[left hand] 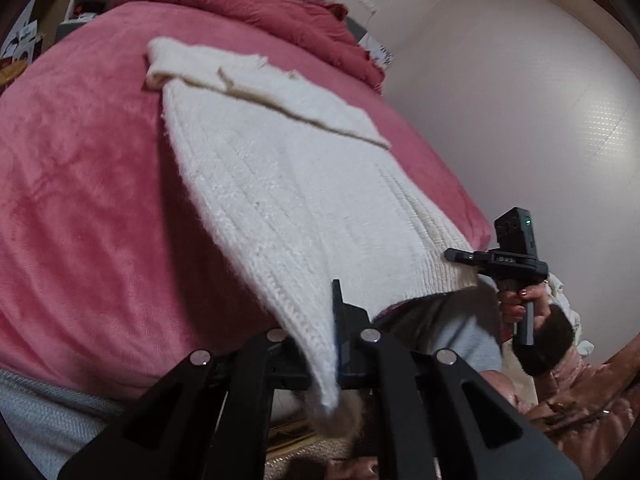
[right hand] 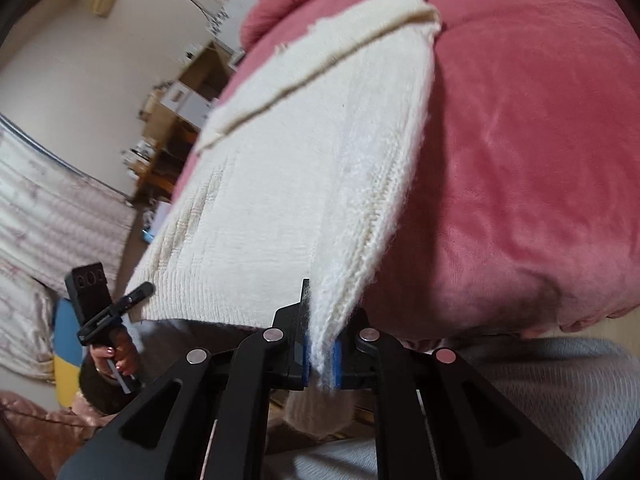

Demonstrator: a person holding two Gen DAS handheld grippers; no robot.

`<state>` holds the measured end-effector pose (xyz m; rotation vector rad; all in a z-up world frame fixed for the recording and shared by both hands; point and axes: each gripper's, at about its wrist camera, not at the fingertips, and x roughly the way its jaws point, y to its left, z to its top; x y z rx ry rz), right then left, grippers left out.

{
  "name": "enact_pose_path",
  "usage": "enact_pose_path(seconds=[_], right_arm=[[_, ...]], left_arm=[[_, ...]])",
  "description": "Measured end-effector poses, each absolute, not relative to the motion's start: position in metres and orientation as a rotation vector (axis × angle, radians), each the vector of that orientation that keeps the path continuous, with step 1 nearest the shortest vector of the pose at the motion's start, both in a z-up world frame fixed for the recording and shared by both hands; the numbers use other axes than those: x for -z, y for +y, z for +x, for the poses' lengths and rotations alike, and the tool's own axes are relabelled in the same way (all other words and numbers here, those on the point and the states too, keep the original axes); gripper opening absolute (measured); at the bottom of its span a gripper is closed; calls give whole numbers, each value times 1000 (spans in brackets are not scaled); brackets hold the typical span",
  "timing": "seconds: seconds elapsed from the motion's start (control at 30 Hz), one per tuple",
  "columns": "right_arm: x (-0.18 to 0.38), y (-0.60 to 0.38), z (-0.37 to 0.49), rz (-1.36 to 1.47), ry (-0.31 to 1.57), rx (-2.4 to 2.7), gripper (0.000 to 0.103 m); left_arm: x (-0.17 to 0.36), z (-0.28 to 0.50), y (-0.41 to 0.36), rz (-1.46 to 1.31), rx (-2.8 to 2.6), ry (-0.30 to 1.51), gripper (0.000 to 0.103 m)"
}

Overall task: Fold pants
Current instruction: 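Lift the hem with both grippers and fold it toward the collar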

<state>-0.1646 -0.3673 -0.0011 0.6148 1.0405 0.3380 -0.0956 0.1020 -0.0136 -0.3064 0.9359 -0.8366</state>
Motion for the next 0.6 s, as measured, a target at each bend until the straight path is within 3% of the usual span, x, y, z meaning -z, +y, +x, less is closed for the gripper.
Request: enact_pose_path(seconds=[0.4, 0.6], right_arm=[[-46, -388, -259, 749, 846, -551, 6], [-60, -403, -260, 825, 740, -557, 6]], left_arm=[[-40, -163, 147, -430, 974, 958, 5], [-33, -161, 164, -579, 981, 948, 6]])
